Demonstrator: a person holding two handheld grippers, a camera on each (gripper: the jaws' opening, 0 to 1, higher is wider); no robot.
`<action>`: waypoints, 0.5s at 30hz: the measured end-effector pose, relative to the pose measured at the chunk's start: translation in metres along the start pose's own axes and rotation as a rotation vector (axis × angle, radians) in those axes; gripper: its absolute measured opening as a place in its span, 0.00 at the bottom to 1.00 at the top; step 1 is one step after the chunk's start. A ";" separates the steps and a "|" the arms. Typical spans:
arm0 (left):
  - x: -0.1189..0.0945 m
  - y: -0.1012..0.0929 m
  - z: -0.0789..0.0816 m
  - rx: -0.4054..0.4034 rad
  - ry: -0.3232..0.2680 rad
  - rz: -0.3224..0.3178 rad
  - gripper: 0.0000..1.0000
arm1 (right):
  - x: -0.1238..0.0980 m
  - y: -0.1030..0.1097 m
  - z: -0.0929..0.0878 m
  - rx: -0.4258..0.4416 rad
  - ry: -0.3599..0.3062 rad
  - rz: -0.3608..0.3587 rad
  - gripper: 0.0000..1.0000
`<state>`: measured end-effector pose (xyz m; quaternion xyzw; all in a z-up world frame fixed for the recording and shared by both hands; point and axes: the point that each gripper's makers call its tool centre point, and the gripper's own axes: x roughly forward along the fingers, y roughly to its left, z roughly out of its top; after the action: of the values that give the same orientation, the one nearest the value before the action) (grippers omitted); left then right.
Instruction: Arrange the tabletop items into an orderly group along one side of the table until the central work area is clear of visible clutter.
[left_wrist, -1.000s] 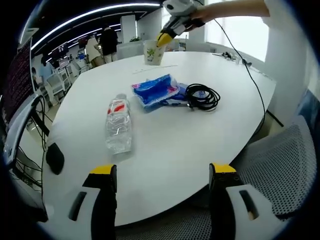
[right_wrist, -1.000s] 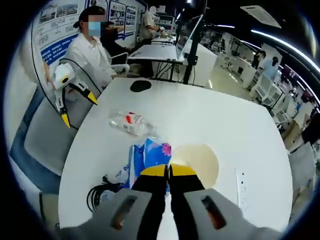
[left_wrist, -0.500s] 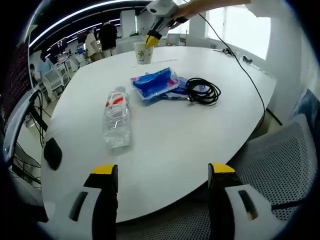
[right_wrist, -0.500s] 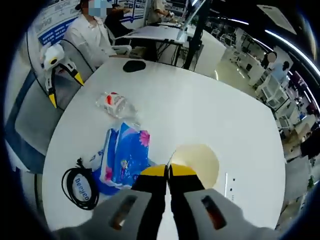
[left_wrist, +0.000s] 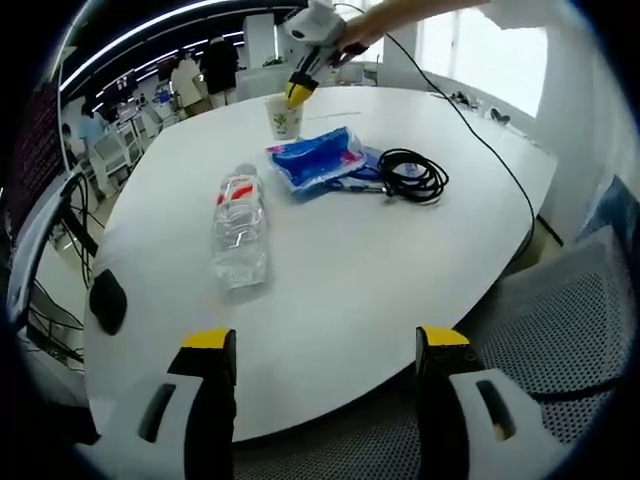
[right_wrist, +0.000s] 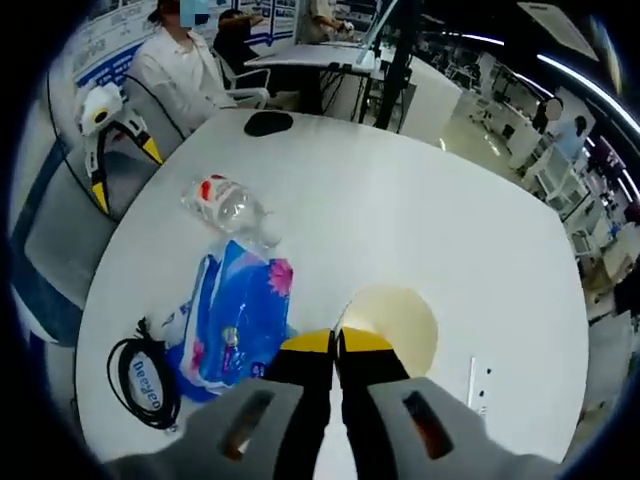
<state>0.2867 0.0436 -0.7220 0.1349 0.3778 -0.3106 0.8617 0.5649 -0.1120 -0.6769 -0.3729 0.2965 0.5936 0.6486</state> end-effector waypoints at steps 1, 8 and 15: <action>0.000 0.000 0.000 0.001 0.001 0.002 0.74 | 0.002 0.002 -0.001 -0.010 0.007 0.011 0.00; -0.001 0.001 0.000 0.010 0.003 0.005 0.74 | 0.009 0.009 -0.006 -0.042 0.041 0.041 0.00; -0.001 0.003 -0.001 0.009 0.002 0.011 0.74 | 0.013 0.011 -0.005 -0.025 0.041 0.039 0.00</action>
<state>0.2873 0.0465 -0.7214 0.1412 0.3767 -0.3072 0.8624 0.5558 -0.1087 -0.6921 -0.3873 0.3096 0.6021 0.6258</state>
